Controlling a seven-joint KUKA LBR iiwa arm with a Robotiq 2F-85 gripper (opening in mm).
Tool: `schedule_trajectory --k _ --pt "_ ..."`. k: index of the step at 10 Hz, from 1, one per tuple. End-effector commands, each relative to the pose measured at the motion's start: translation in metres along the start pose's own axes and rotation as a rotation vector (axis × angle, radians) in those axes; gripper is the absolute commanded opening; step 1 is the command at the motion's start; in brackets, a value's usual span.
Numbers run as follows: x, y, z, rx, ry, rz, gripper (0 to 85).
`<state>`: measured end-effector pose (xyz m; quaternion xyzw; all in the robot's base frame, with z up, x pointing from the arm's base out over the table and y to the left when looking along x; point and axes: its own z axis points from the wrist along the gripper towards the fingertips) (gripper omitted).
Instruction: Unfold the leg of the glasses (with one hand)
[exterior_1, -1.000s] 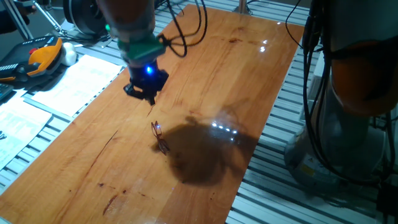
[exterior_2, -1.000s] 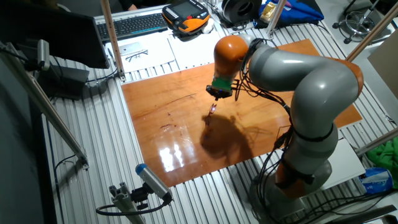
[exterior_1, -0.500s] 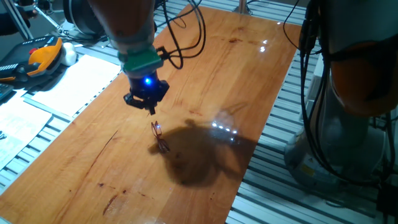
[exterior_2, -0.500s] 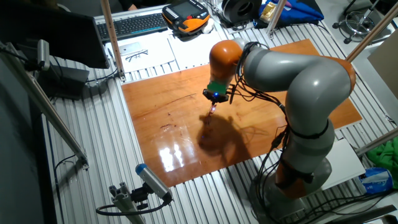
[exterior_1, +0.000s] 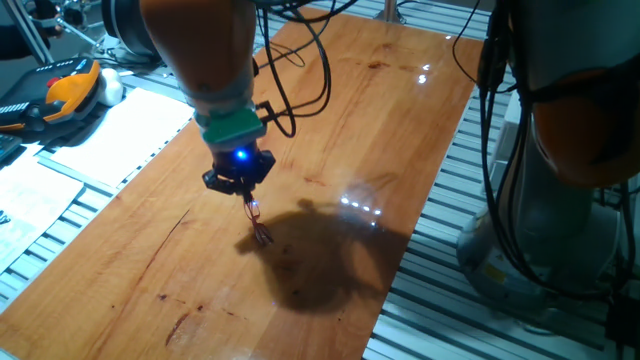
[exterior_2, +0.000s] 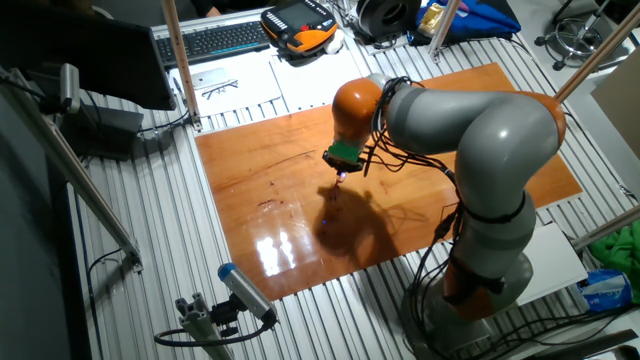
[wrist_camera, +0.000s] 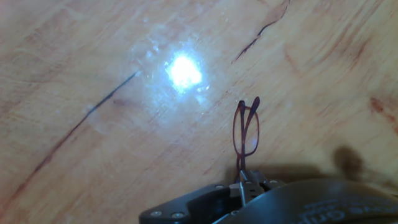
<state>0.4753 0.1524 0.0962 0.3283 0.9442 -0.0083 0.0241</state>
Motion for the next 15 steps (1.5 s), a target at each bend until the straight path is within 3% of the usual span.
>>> schedule_trajectory --k 1,6,9,10,11,12,15 --pt "0.001 0.001 0.003 0.002 0.0 0.009 0.0" --pt "0.002 0.003 0.019 0.021 0.008 0.058 0.0" --pt "0.005 0.003 0.021 0.021 -0.014 0.056 0.0" --pt "0.006 0.002 0.021 0.034 -0.027 0.06 17.0" --pt "0.006 0.002 0.021 0.033 -0.037 0.073 17.0" --pt "0.006 0.002 0.022 0.034 -0.036 0.084 34.0" --pt "0.008 0.001 0.025 0.033 -0.035 0.101 34.0"
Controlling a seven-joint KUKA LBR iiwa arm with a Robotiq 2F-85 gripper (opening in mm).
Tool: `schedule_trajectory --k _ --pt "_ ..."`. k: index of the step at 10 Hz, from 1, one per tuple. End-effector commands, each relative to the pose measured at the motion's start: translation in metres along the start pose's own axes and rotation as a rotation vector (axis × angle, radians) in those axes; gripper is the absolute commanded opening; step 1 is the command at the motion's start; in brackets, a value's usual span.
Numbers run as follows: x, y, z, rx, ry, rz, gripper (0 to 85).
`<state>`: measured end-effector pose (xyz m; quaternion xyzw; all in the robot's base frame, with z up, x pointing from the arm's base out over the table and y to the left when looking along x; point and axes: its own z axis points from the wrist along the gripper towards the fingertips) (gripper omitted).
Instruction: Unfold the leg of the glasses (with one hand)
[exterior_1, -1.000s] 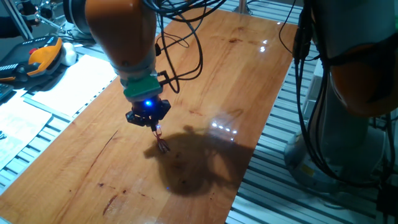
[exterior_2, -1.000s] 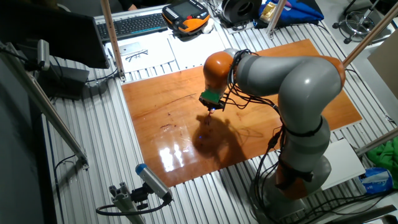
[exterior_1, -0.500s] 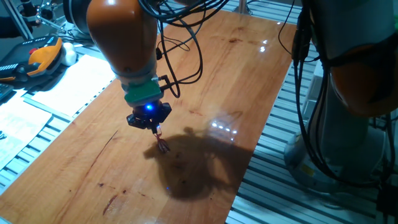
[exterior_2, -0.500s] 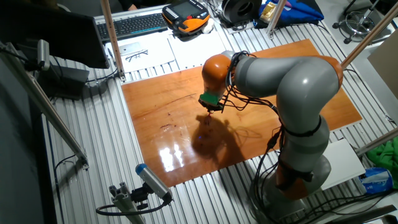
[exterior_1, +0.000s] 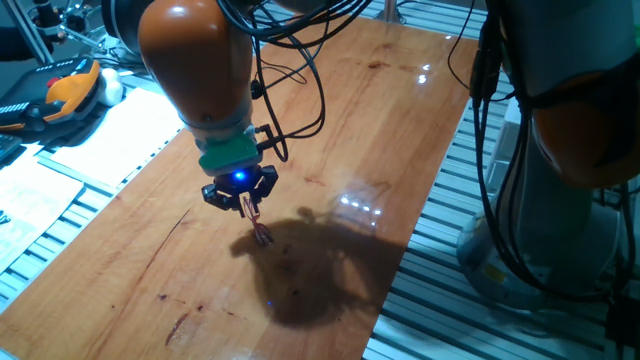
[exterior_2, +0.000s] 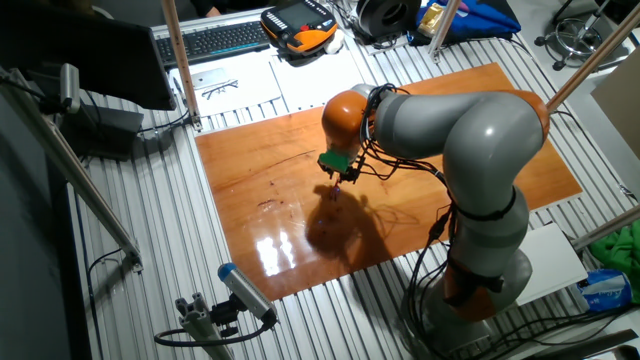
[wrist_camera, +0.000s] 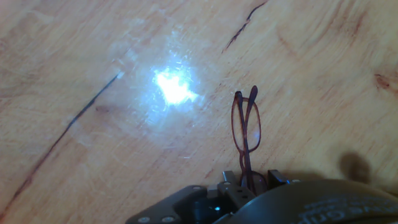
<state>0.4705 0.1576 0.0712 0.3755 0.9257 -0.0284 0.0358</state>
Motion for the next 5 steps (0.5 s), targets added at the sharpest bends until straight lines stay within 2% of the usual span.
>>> schedule_trajectory --k 1,3,5 --pt "0.001 0.0 0.003 -0.001 -0.001 0.0 34.0" --pt "0.004 -0.001 0.011 -0.01 -0.008 -0.003 34.0" --pt "0.005 -0.003 0.014 -0.009 -0.013 -0.011 34.0"
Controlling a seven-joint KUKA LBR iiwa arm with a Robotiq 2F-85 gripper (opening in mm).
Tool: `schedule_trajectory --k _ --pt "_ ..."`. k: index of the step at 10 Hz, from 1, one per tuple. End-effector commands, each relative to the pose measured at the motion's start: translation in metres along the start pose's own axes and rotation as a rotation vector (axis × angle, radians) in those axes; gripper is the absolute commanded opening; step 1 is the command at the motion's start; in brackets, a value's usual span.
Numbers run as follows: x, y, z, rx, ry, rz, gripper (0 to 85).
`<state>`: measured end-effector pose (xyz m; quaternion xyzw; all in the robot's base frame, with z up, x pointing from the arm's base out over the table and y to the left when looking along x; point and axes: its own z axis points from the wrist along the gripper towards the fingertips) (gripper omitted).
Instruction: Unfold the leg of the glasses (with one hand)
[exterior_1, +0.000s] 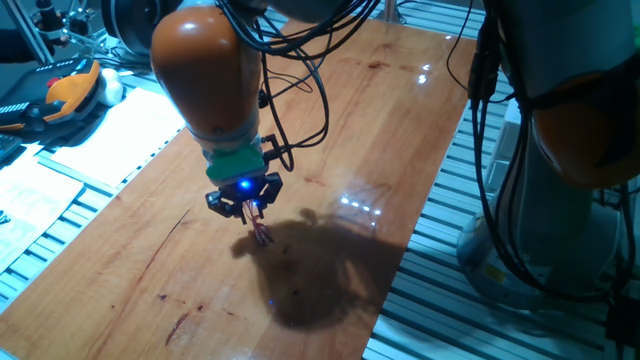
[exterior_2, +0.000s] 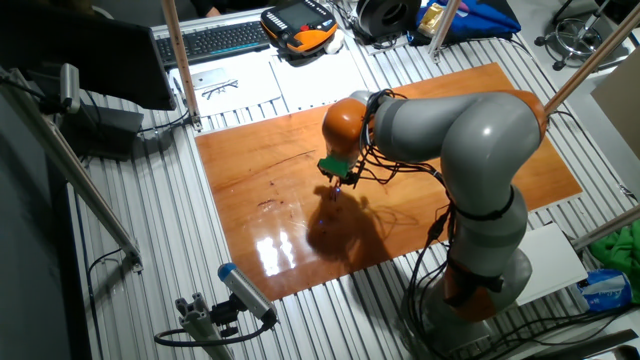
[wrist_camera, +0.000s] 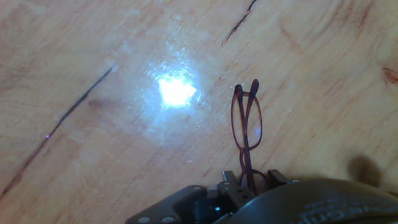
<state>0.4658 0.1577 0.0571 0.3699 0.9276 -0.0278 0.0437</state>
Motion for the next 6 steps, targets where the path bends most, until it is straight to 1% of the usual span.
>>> schedule_trajectory --k 1,6 --pt "0.0002 -0.0009 0.0008 0.005 -0.004 -0.005 34.0" --pt "0.0005 -0.0043 0.0077 0.002 -0.012 -0.029 34.0"
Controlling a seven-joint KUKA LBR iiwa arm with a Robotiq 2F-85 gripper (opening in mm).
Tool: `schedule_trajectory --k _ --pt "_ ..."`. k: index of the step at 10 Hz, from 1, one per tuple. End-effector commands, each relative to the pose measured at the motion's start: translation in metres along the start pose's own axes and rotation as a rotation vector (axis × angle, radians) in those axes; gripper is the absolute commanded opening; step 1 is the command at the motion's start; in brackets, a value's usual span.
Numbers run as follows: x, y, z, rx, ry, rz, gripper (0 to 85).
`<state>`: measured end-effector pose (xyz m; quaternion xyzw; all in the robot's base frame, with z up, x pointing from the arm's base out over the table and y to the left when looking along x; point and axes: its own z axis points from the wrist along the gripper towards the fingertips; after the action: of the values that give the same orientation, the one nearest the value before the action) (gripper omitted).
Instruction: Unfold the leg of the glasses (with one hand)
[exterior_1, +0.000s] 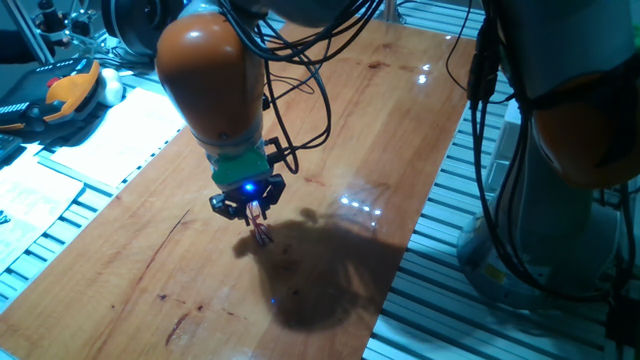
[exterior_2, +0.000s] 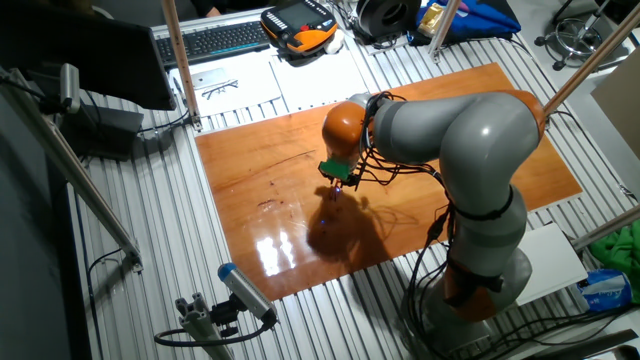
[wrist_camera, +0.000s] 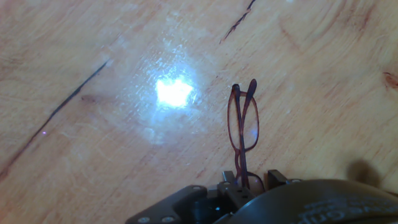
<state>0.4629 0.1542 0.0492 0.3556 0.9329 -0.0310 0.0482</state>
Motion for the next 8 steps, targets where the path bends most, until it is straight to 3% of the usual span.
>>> schedule_trajectory --k 1,8 --pt "0.0 0.0001 0.001 -0.002 0.001 -0.002 34.0" --pt "0.0001 0.0003 0.0043 -0.01 0.001 -0.01 34.0"
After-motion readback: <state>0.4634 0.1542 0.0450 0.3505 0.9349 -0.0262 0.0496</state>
